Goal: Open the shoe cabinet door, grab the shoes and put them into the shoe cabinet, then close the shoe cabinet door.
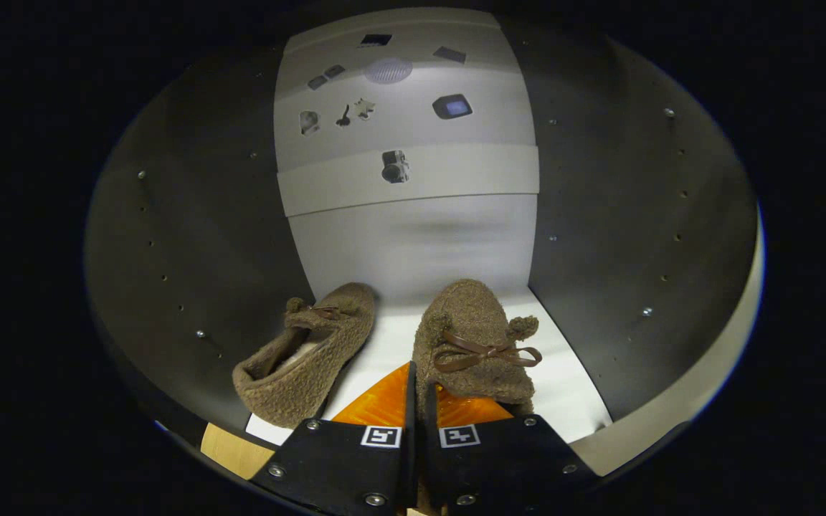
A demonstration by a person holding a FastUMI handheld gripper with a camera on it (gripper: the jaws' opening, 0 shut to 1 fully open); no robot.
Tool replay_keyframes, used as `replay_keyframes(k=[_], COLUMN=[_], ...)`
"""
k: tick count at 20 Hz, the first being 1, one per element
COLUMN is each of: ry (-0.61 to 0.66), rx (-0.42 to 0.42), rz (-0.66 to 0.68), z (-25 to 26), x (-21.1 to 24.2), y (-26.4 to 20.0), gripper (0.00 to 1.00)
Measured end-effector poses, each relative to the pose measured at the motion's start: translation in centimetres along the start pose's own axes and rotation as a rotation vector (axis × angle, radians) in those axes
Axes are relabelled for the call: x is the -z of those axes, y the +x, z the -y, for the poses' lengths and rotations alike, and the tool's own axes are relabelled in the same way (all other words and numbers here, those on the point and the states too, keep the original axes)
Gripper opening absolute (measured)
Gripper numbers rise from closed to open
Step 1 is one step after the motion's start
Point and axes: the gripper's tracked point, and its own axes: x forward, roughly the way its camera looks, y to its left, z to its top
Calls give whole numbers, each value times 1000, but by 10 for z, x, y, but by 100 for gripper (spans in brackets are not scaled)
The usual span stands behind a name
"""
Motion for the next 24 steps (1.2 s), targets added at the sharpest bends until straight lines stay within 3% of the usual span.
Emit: replay_keyframes(k=[7,15,17,20,24], ry=[-48,-57,-55,-51,-87], rx=[-26,-9,-5,-7,48], rz=[4,-12,-6,-24,-19], z=[-10,-8,-10,-17,-15], x=[-18,-12,-15,-13,-11], y=[53,71,66,56,27], gripper=[6,9,16,42,64])
